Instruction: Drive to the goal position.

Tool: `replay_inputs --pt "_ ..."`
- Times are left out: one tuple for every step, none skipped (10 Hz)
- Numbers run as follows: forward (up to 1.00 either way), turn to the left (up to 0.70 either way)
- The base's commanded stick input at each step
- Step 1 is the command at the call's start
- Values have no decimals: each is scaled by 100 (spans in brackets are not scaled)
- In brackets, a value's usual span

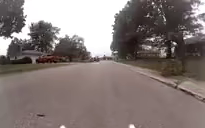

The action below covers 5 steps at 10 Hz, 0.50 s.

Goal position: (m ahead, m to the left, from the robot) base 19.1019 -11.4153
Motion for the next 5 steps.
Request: replay_inputs --pt "50 0" --pt "50 0" --pt "50 0" --pt "50 0" --pt "50 0"
